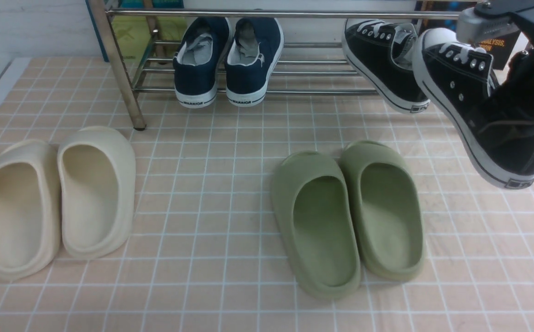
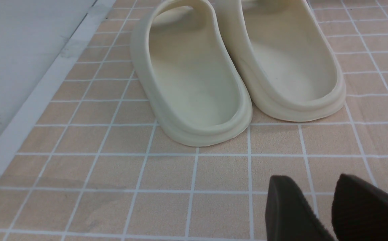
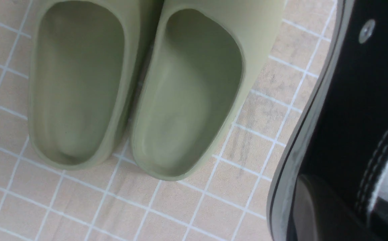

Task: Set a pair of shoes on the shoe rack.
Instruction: Use the right arm to put a shoe into the shoe rack

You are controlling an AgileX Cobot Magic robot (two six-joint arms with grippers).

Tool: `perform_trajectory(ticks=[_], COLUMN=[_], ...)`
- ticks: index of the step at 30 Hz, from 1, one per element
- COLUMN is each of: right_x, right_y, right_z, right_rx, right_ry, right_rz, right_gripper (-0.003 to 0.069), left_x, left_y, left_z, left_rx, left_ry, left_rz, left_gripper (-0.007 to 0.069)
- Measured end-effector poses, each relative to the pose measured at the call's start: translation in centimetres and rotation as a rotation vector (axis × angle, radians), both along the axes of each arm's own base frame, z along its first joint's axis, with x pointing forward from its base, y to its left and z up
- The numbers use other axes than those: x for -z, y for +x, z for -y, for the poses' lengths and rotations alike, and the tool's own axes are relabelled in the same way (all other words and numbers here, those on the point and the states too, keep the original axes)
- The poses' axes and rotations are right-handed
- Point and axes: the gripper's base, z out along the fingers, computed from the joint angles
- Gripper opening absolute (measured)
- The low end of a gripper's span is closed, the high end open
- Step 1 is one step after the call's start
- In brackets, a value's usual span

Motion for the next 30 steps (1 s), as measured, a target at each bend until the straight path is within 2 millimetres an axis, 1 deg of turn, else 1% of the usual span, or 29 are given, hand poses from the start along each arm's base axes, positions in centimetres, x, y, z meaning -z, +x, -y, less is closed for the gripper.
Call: perform_trajectory(ticks=[5, 9, 11, 12, 13, 17, 18, 20, 22, 24, 27, 30], right_x=[0.4, 1.4, 2.7, 2.7, 3.6, 6.0, 6.1, 7.5, 8.4, 8.6, 8.4, 7.6], right_y=[0.7, 2.2, 3.1, 3.1, 3.7, 5.4, 5.5, 6.5, 7.1, 7.5, 7.5, 7.1], right_z=[0.7, 1.4, 1.6, 1.6, 1.8, 2.4, 2.5, 2.8, 2.9, 2.6, 1.8, 0.1], right_rx=[0.009, 0.039, 0.056, 0.056, 0.063, 0.081, 0.081, 0.085, 0.082, 0.082, 0.075, 0.042], right_ry=[-0.095, -0.175, -0.193, -0.193, -0.201, -0.213, -0.217, -0.238, -0.256, -0.243, -0.21, -0.179], right_rz=[0.032, 0.057, 0.023, 0.023, 0.0, -0.038, -0.041, -0.057, -0.068, -0.076, -0.077, -0.062], right_gripper=[0.001, 0.0012, 0.0012, 0.0012, 0.0012, 0.0012, 0.0012, 0.0012, 0.0012, 0.0012, 0.0012, 0.0012], left_x=[0.0, 0.0, 0.0, 0.0, 0.0, 0.0, 0.0, 0.0, 0.0, 0.0, 0.0, 0.0], left_y=[0.0, 0.0, 0.0, 0.0, 0.0, 0.0, 0.0, 0.0, 0.0, 0.0, 0.0, 0.0], left_z=[0.0, 0.0, 0.0, 0.0, 0.0, 0.0, 0.0, 0.0, 0.0, 0.0, 0.0, 0.0], left_rx=[0.0, 0.0, 0.0, 0.0, 0.0, 0.0, 0.0, 0.0, 0.0, 0.0, 0.0, 0.0], left_ry=[0.0, 0.0, 0.0, 0.0, 0.0, 0.001, 0.001, 0.001, 0.002, 0.002, 0.002, 0.002], left_rz=[0.0, 0.0, 0.0, 0.0, 0.0, 0.0, 0.0, 0.0, 0.0, 0.0, 0.0, 0.0], left_gripper=[0.0237, 0.0237, 0.0238, 0.0238, 0.0238, 0.0238, 0.0238, 0.0238, 0.0238, 0.0238, 0.0238, 0.0238])
